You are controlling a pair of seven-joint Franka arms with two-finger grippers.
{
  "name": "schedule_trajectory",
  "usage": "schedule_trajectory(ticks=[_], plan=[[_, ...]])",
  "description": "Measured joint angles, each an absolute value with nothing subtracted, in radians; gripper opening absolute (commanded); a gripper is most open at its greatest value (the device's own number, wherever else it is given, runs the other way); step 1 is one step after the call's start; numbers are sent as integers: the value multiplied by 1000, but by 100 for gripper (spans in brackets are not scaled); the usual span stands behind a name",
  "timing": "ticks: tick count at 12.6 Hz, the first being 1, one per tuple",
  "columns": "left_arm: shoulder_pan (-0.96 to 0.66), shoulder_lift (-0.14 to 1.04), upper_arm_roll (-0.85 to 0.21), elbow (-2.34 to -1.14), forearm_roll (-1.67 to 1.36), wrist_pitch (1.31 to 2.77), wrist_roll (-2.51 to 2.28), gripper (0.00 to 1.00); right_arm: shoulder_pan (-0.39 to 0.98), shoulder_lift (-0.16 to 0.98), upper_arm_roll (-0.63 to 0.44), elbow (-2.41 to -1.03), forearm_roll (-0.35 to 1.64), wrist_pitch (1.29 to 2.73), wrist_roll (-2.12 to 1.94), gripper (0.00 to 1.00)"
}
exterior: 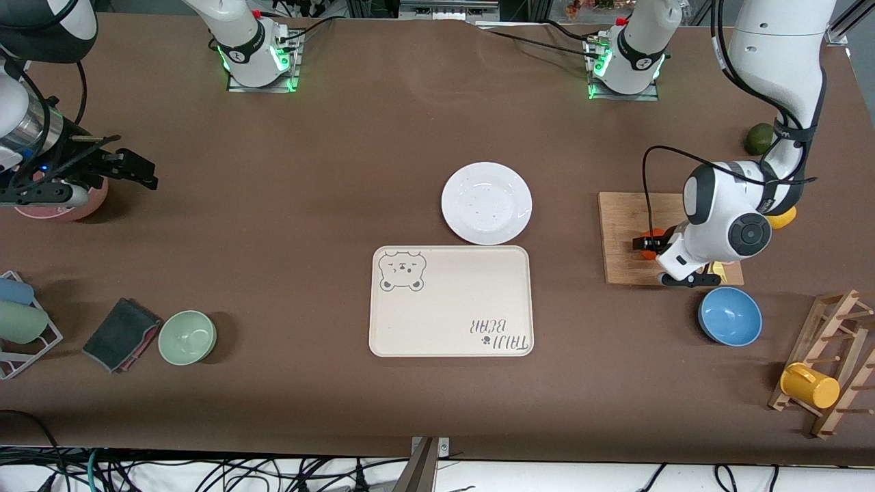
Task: Place orange and plate with both arms
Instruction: 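Carry the orange with the left gripper over the white plate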
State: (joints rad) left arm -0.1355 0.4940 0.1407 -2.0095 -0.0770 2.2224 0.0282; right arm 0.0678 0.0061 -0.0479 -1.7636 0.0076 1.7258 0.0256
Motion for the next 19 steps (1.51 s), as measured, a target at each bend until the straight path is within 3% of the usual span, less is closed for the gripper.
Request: schedule_trajectory(ticks=[2, 4, 7, 11, 19], plan=[[-137, 495, 141, -2009, -80, 2223, 28, 43, 69, 6, -42, -1764, 22, 1730, 26, 100], [-139, 495, 140, -2008, -80, 2223, 28, 33, 75, 6, -35, -1763, 32, 1732, 26, 100], [-143, 496, 127, -1983, -82, 2198, 28, 32, 83, 6, -33, -1760, 33, 1730, 26, 100], [-146, 489, 28, -1938, -161, 2179, 5, 32, 81, -2, -56, -1722, 33, 1673, 23, 100], [-157, 451, -345, -1931, -169, 2170, -522, 32, 81, -10, -87, -1699, 33, 1653, 22, 100]])
